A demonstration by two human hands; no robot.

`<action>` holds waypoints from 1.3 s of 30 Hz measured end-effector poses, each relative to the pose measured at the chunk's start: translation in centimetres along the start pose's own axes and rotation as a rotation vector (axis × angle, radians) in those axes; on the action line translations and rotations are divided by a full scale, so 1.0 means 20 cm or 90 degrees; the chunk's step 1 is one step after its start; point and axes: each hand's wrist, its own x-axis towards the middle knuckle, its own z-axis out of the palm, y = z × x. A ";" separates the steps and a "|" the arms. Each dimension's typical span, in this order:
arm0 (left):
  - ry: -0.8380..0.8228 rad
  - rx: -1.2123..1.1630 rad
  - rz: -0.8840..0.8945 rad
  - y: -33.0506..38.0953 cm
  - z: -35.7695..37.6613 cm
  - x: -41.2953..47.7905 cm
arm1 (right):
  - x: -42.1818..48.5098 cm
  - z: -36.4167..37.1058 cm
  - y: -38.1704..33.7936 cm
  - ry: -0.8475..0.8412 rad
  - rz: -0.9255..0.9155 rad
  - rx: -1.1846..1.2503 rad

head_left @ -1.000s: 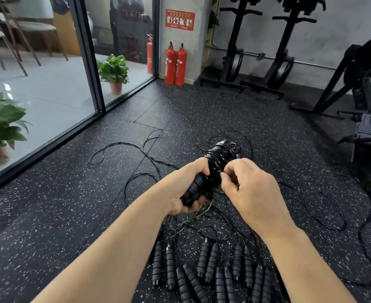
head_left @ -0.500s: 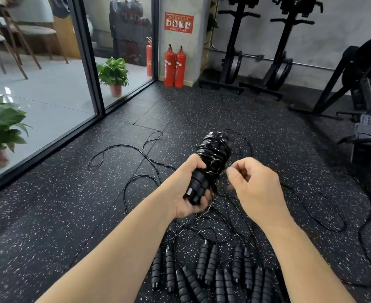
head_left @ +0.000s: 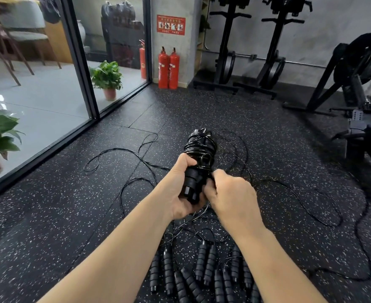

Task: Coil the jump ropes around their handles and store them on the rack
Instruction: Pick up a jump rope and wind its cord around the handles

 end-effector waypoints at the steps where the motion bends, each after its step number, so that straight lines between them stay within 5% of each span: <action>1: 0.002 0.000 0.002 0.00 0.00 0.00 | 0.00 0.01 0.00 0.020 -0.014 -0.018; 5: 0.026 0.065 0.024 0.02 -0.04 0.02 | 0.02 0.05 0.05 0.056 -0.035 0.055; 8: 0.060 0.124 0.055 0.02 -0.06 0.03 | 0.01 0.04 0.06 -0.027 0.083 0.262; 12: 0.113 0.175 0.126 0.00 -0.05 0.04 | 0.07 -0.05 0.09 0.036 0.131 0.347; 25: 0.035 0.304 0.133 -0.01 -0.03 0.00 | 0.12 -0.10 0.09 0.085 -0.105 0.147; 33: 0.007 0.518 0.212 0.01 -0.05 -0.02 | 0.10 -0.12 0.09 0.068 -0.125 0.129; 39: -0.009 0.523 0.173 0.01 -0.06 -0.02 | 0.10 -0.12 0.03 0.091 -0.130 0.147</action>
